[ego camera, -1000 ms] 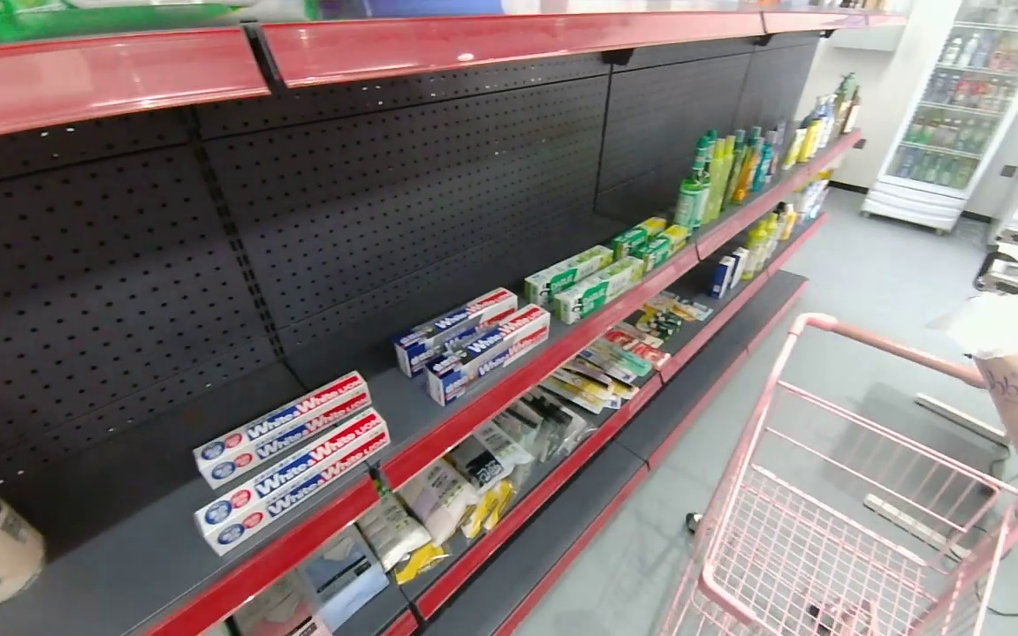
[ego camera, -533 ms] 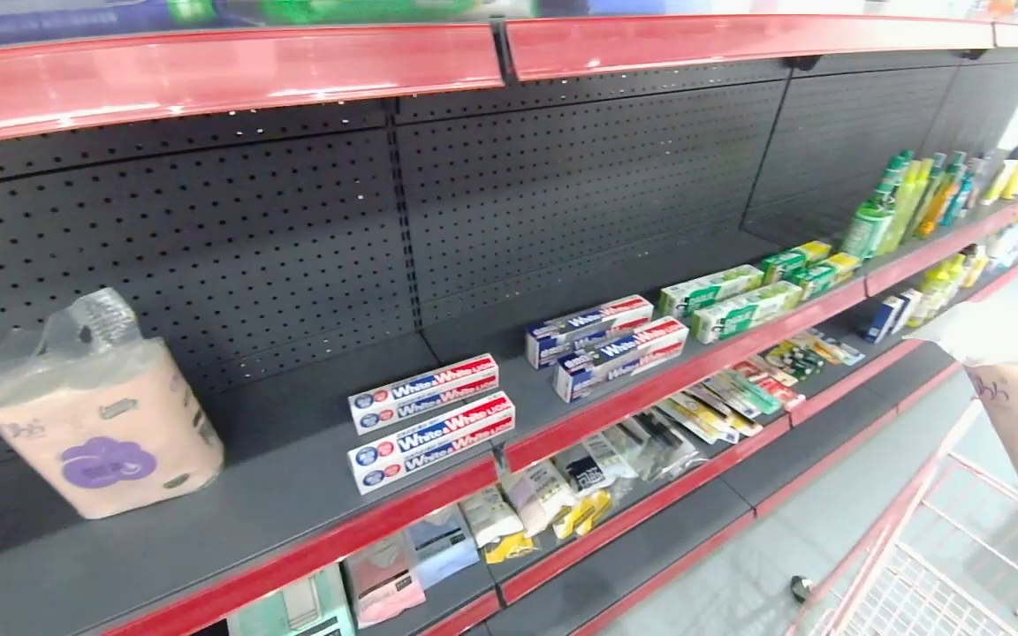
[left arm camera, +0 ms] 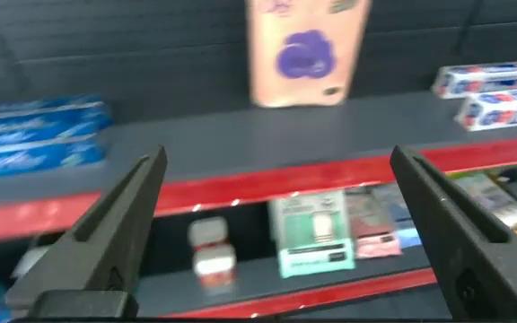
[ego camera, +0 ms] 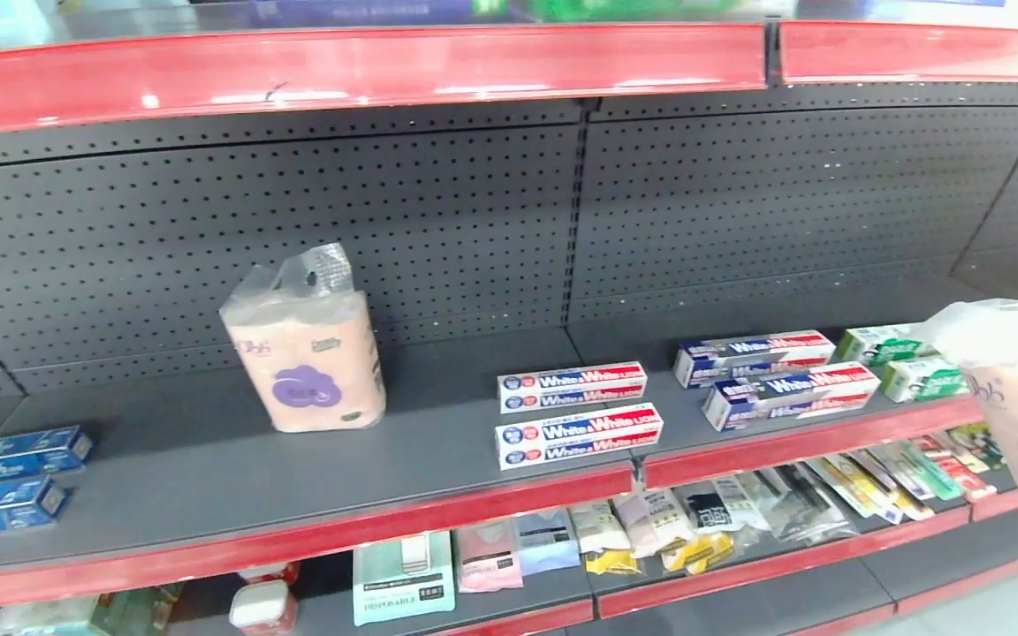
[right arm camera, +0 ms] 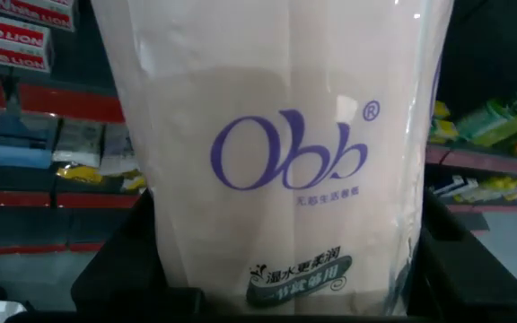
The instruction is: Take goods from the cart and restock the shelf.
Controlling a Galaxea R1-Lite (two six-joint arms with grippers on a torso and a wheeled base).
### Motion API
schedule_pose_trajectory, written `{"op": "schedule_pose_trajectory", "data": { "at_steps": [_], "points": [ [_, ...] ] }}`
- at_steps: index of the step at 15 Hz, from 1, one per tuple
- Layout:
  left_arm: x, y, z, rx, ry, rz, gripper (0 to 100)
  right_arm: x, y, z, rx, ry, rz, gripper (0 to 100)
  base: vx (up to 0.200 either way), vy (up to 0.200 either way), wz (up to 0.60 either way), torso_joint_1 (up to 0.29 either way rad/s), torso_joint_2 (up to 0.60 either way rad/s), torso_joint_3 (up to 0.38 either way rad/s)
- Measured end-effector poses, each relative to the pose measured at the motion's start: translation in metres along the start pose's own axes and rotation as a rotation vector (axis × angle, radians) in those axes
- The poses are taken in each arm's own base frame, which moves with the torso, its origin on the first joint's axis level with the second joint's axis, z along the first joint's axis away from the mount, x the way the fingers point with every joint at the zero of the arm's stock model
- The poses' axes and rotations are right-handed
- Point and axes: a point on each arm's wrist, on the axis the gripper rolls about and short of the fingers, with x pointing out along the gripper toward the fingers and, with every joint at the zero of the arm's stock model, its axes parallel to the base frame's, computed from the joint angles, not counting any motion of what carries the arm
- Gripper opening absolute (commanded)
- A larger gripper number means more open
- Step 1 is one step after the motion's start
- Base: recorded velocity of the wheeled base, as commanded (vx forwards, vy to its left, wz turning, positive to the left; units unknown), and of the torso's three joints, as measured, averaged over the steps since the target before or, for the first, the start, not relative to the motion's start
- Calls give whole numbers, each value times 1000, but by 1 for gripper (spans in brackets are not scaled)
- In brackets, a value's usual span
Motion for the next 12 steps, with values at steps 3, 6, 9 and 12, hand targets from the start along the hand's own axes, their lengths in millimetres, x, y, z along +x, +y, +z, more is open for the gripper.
{"op": "schedule_pose_trajectory", "data": {
  "at_steps": [3, 6, 9, 12],
  "points": [
    [0, 0, 0, 0, 0, 0, 100, 0, 0, 0, -2, 1, -1, 0, 0, 0, 600, -1, 1, 4],
    [0, 0, 0, 0, -1, 1, 100, 0, 0, -1, -1, 1, -2, 0, 0, 0, 0, 0, 0, 0],
    [0, 0, 0, 0, -1, 0, 100, -4, 0, -2, 9, -5, -14, 0, 0, 0, 0, 0, 0, 0],
    [0, 0, 0, 2, 0, -1, 100, -9, 0, -3, 24, -24, -22, 0, 0, 0, 0, 0, 0, 0]
  ]
}}
